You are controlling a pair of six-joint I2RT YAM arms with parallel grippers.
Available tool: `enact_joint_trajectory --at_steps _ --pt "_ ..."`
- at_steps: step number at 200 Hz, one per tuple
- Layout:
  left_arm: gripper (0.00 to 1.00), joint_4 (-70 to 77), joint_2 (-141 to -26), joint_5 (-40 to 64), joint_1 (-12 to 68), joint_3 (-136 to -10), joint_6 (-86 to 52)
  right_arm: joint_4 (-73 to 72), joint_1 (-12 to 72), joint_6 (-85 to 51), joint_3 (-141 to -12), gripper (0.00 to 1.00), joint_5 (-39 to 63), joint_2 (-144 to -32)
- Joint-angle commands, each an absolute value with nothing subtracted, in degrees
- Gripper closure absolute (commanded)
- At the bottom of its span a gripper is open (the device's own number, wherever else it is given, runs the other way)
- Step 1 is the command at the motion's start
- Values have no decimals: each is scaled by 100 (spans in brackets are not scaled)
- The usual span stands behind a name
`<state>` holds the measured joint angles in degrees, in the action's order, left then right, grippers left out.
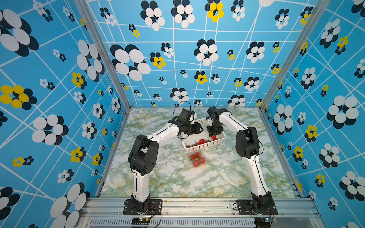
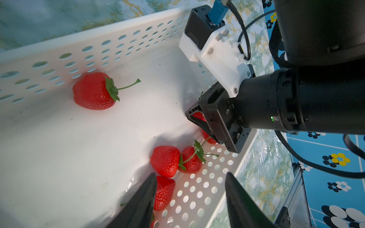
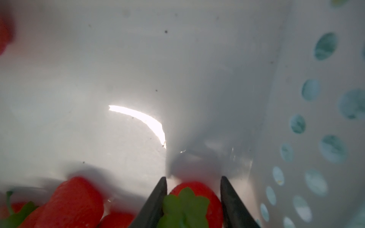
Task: Pack strawberries into containers
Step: Pick up the strawberry from the basket.
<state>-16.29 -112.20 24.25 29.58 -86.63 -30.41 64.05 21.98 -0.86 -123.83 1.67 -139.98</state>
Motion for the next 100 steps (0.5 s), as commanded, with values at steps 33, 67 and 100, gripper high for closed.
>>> enact_joint_trajectory --at_steps 33,67,100 --pt "43 -1499 -11215 2498 2901 -8547 -3067 6409 2188 -219 -12384 81 294 -13727" --pt "43 -1495 -11197 2496 2900 -8535 -3058 6181 2183 -370 -12297 82 485 -13280" --pt "43 -1485 -11197 2505 2903 -8518 -3063 6100 2188 -463 -12252 82 685 -12768"
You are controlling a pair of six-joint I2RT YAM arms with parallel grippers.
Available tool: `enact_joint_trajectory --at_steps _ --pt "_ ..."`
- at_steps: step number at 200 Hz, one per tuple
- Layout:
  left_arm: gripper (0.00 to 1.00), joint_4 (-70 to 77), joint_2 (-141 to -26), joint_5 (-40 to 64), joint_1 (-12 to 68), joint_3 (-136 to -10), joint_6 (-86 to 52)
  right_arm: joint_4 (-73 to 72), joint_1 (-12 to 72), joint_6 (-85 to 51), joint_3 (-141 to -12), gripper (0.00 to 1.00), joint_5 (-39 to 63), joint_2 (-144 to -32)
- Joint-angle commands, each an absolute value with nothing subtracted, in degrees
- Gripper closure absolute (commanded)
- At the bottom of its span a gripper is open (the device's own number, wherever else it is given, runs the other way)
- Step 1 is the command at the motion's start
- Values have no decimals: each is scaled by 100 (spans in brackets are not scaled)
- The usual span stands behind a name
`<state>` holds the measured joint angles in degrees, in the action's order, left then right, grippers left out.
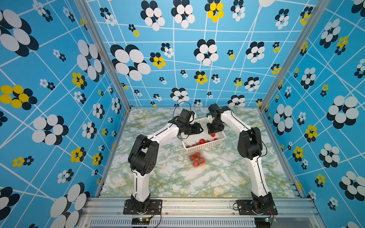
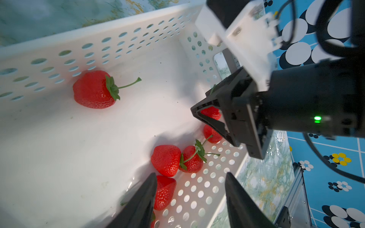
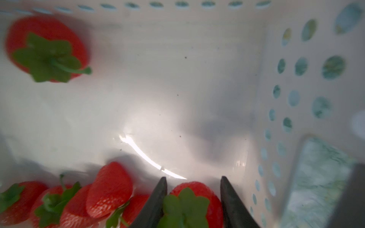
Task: Pack strawberries into containers
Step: Pick up the strawberry from the basket, then place the strawberry in the packing box.
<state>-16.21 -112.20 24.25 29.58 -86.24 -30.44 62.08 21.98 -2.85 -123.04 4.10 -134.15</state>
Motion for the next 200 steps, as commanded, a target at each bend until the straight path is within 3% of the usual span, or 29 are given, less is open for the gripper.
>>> enact_joint_trajectory --at_steps 1,37,134,200 --pt "43 -1485 -11197 2505 2902 -8522 -3061 6100 2188 -473 -12248 82 690 -12752" --pt "43 -1479 -11188 2557 2925 -8567 -3073 5960 2187 -613 -11610 82 625 -11911" --pt "43 -1815 -11180 2419 3676 -8971 -2921 5079 2118 -1398 -7521 82 191 -9074" --pt "43 -1891 -11194 2338 4088 -8970 -2913 4499 2093 -1728 -6021 82 219 -8591"
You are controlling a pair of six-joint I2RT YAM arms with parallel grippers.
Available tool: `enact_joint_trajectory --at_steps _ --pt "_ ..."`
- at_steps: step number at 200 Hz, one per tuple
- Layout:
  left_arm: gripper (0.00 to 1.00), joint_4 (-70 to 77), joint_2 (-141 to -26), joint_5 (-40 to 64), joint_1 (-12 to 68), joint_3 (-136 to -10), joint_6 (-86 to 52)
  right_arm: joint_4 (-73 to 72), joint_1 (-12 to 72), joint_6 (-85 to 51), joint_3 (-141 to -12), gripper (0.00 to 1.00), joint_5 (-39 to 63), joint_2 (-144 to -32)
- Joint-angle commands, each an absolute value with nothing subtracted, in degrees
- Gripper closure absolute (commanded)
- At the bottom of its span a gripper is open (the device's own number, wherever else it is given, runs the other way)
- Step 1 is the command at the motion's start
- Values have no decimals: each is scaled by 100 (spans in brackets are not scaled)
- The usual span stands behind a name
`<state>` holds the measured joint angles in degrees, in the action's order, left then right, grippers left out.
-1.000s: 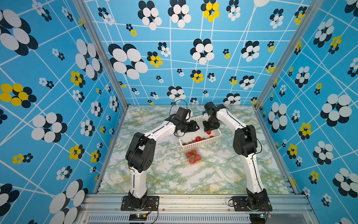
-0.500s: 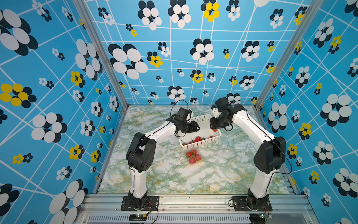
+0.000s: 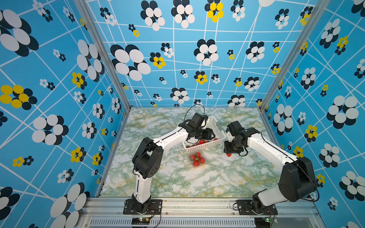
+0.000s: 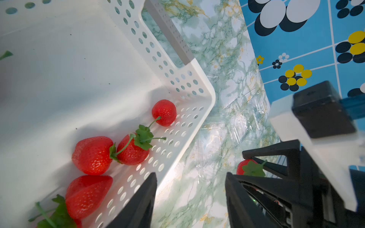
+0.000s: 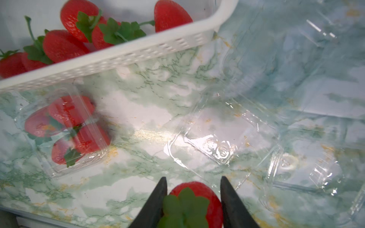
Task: Pack strawberries into containers
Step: Place the strawberry in the packing box.
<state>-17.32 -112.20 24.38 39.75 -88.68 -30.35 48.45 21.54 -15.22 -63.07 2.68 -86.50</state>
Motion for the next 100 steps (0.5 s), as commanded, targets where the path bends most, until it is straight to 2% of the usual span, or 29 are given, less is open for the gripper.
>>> enact_joint_trajectory --at_steps 1,100 --pt "43 -1895 -11191 2338 4092 -8967 -2916 4495 2092 -1730 -6021 82 219 -8598" --pt "43 -1824 -11122 2268 4281 -8798 -2947 4159 1917 -1679 -6002 81 147 -9464"
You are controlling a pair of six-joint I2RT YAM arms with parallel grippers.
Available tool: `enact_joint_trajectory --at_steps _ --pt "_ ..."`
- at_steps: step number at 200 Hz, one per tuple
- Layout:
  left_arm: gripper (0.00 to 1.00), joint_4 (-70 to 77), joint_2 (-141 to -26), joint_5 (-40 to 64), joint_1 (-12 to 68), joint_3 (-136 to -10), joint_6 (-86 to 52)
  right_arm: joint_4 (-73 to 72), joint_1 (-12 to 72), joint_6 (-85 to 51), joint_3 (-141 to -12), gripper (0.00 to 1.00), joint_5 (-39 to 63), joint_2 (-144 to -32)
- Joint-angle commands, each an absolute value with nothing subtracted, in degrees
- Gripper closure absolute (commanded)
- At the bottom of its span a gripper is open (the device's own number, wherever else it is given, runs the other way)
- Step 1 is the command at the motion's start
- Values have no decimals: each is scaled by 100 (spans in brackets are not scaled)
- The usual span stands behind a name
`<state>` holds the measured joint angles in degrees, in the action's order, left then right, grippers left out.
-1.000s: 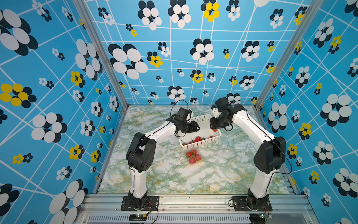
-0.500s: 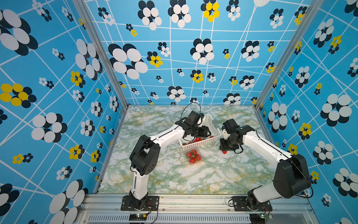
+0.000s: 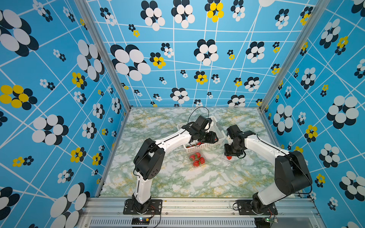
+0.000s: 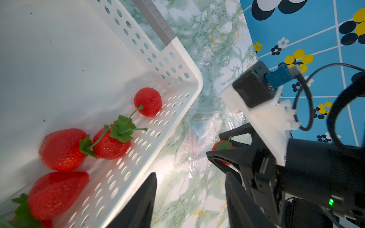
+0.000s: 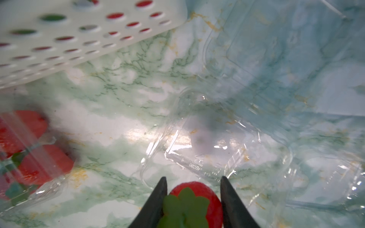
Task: Pack strawberries into containers
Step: Place the strawberry in the packing box.
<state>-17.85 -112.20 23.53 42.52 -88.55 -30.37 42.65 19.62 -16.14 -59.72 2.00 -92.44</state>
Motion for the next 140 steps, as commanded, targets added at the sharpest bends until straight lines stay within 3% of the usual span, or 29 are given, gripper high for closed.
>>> enact_joint_trajectory --at_steps 1,34,91,140 --pt "43 -1826 -11120 2268 4280 -8798 -2946 4154 1916 -1679 -6002 81 148 -9474" --pt "43 -1840 -11055 2200 4280 -8742 -2913 4113 1902 -1694 -6094 77 151 -9709" --pt "43 -1862 -11012 2101 4239 -8684 -2890 4320 1881 -1705 -6166 47 62 -9633" --pt "43 -1948 -10929 1960 4197 -8659 -2841 4533 1861 -1716 -6243 44 -167 -9145"
